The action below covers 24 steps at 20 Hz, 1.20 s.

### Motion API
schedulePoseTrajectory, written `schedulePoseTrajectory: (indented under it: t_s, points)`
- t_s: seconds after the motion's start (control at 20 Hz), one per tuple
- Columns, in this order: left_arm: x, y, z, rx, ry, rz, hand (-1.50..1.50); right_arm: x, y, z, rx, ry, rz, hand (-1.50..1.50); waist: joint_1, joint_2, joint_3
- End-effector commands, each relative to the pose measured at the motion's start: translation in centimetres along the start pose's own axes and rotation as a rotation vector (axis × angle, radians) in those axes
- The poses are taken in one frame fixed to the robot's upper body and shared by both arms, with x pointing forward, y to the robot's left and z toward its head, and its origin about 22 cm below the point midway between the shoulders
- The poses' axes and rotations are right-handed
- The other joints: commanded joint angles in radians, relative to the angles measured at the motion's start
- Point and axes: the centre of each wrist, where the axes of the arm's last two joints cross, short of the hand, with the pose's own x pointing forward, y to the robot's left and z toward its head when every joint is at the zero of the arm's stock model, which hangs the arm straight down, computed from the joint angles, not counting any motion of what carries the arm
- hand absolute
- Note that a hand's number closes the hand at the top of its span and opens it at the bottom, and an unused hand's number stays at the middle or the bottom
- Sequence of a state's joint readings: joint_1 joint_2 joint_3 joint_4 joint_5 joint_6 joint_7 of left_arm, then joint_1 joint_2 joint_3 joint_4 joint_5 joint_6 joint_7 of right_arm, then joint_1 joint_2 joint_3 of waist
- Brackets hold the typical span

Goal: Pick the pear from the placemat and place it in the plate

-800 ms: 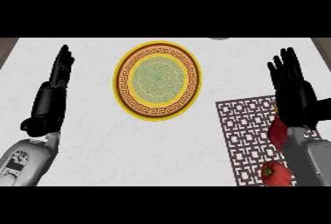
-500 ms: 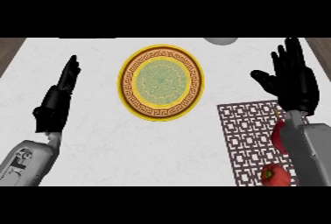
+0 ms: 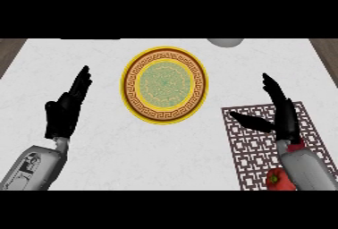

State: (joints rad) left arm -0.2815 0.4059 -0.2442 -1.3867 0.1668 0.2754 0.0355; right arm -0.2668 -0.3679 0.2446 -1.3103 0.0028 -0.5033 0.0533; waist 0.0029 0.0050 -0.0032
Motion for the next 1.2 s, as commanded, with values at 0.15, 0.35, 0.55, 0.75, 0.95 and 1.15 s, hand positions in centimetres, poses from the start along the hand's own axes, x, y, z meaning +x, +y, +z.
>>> schedulePoseTrajectory:
  t_s: [0.15,0.35,0.55,0.75,0.95,1.15]
  points:
    - [0.0,-0.3,0.4,-0.013,0.035,-0.006,0.00,-0.9,-2.6,2.0,-0.095,-0.077,0.248,-1.50,-0.013,-0.008,0.002]
    - [-0.6,0.1,1.1,-0.016,0.028,0.010,0.00,3.5,-6.3,2.7,-0.153,-0.127,0.290,-1.50,-0.015,-0.010,0.002]
    - [-1.5,0.7,1.0,-0.004,0.033,0.011,0.00,6.4,-8.6,3.3,-0.044,0.048,0.481,-1.50,-0.020,-0.013,-0.001]
    - [1.0,0.0,0.1,-0.028,0.043,0.012,0.00,7.4,-10.5,2.6,0.076,0.241,0.627,-1.50,-0.006,-0.010,0.001]
    - [-0.4,-0.3,-0.4,-0.015,0.027,-0.005,0.00,12.9,-11.9,2.9,0.156,0.298,0.652,-1.50,-0.016,-0.007,0.001]
    - [1.3,0.5,0.1,-0.016,0.029,0.013,0.00,12.2,-13.0,0.4,0.200,0.395,0.650,-1.50,0.008,-0.005,0.003]
